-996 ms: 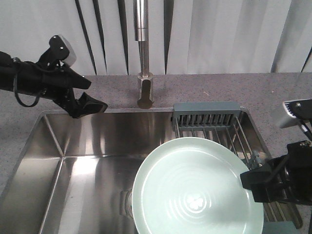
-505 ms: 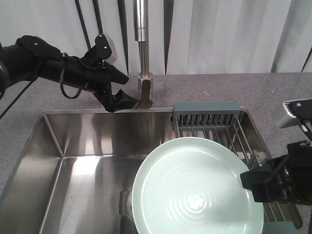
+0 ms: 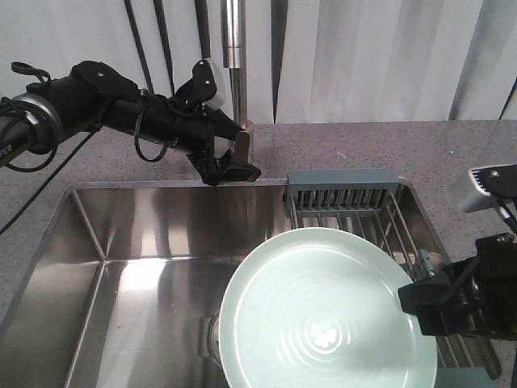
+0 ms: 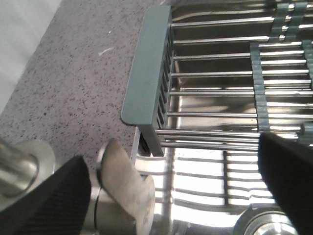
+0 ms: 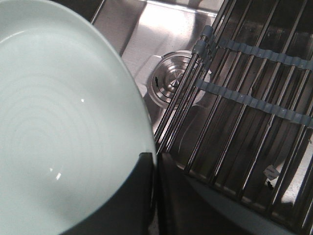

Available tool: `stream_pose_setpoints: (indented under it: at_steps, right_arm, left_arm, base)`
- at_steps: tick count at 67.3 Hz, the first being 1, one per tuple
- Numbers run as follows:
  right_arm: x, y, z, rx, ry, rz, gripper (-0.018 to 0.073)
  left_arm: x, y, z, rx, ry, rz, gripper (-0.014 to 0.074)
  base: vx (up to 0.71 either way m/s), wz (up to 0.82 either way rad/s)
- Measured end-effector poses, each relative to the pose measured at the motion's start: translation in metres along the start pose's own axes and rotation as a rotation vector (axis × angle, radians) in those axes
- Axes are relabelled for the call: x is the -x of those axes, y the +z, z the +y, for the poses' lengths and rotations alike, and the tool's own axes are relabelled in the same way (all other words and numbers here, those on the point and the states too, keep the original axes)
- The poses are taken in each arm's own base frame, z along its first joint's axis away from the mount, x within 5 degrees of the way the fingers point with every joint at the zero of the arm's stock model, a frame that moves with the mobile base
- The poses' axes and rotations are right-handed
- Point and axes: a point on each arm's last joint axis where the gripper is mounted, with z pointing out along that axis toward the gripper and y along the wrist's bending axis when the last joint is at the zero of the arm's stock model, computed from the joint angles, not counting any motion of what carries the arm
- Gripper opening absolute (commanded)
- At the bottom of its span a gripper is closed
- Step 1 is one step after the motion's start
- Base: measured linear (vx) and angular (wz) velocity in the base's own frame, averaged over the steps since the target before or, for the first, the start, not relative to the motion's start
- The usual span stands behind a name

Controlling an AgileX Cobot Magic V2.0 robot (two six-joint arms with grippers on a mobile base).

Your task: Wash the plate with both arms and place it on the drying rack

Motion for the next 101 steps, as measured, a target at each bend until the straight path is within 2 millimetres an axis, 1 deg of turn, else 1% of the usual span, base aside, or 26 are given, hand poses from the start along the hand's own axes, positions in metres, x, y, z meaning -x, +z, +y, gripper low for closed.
stream_pose_setpoints:
  at_steps: [10, 26, 38, 54, 69, 76, 84, 90, 101]
  right_arm:
    - [0.0, 0.0, 0.0, 0.0, 0.0, 0.0, -0.0004]
    - [0.0, 0.0, 0.0, 0.0, 0.0, 0.0, -0.0004]
    - [0.0, 0.0, 0.0, 0.0, 0.0, 0.0, -0.0004]
    - [0.0, 0.0, 0.0, 0.0, 0.0, 0.0, -0.0004]
    - [0.0, 0.0, 0.0, 0.0, 0.0, 0.0, -0.0004]
    - [0.0, 0.0, 0.0, 0.0, 0.0, 0.0, -0.0004]
    - [0.0, 0.0, 0.0, 0.0, 0.0, 0.0, -0.0004]
    - [0.0, 0.0, 0.0, 0.0, 0.0, 0.0, -0.0004]
    - [0.0, 0.0, 0.0, 0.0, 0.0, 0.0, -0.0004]
  left_arm:
    - [0.0, 0.006, -0.005, -0.04, 0.002, 0.0, 0.0623]
    - [-0.001, 0.005, -0.01, -0.097, 0.006, 0.01, 0.0587]
    - [-0.002, 0.005, -0.012, -0.139, 0.009, 0.019, 0.0587]
    - [-0.002, 0.004, -0.013, -0.143, 0.015, 0.021, 0.0587]
    - [0.002, 0.002, -0.01, -0.09, -0.009, 0.02, 0.0587]
    - [0.011, -0.009, -0.009, -0.031, -0.041, 0.049, 0.0587]
    - [0.026, -0.034, -0.01, 0.083, -0.094, 0.128, 0.0587]
    - [0.032, -0.055, -0.012, 0.189, -0.196, 0.223, 0.0587]
    - [0.034, -0.091, -0.012, 0.434, -0.484, 0.339, 0.0587]
  base:
    - [0.0, 0.0]
    - [0.0, 0.0]
    - [0.0, 0.0]
    - [0.0, 0.0]
    - [0.0, 0.0]
    - [0.0, 0.0]
    - [0.0, 0.0]
    - [0.0, 0.0]
    - [0.0, 0.0]
